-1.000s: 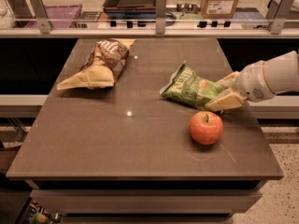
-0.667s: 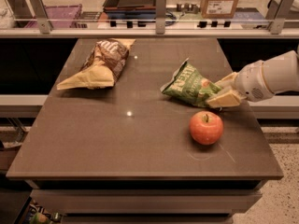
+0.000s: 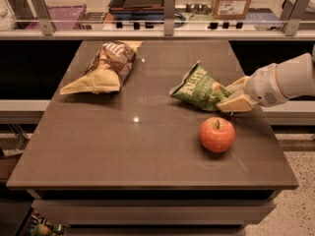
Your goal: Pick green jalapeno chip bag
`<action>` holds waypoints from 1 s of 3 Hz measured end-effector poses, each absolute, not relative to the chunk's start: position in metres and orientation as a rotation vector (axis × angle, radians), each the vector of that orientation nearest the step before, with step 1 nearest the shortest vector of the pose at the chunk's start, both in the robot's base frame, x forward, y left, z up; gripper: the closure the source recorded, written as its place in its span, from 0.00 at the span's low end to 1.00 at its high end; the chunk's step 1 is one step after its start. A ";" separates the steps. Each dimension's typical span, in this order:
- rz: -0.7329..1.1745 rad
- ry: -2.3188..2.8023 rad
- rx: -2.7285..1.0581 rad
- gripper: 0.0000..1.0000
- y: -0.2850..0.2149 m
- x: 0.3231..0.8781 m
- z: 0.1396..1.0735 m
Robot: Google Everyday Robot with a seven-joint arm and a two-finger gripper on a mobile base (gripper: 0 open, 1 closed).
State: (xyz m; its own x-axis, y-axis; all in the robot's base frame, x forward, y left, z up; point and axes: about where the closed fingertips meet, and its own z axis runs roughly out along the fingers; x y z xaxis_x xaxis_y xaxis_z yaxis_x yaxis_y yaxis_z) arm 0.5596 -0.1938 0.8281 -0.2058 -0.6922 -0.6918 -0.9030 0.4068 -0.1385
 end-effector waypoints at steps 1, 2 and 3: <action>0.389 1.972 -1.356 1.00 -0.194 0.560 0.828; 0.389 1.972 -1.356 1.00 -0.194 0.560 0.829; 0.389 1.972 -1.356 1.00 -0.194 0.560 0.829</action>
Offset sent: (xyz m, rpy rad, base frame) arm 0.0128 0.0085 0.1131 0.0836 -0.0593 0.1254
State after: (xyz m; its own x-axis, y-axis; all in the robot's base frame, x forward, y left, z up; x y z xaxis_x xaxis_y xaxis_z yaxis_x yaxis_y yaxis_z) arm 0.5596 -0.1938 0.8289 -0.2055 -0.6921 -0.6919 -0.9030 0.4066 -0.1385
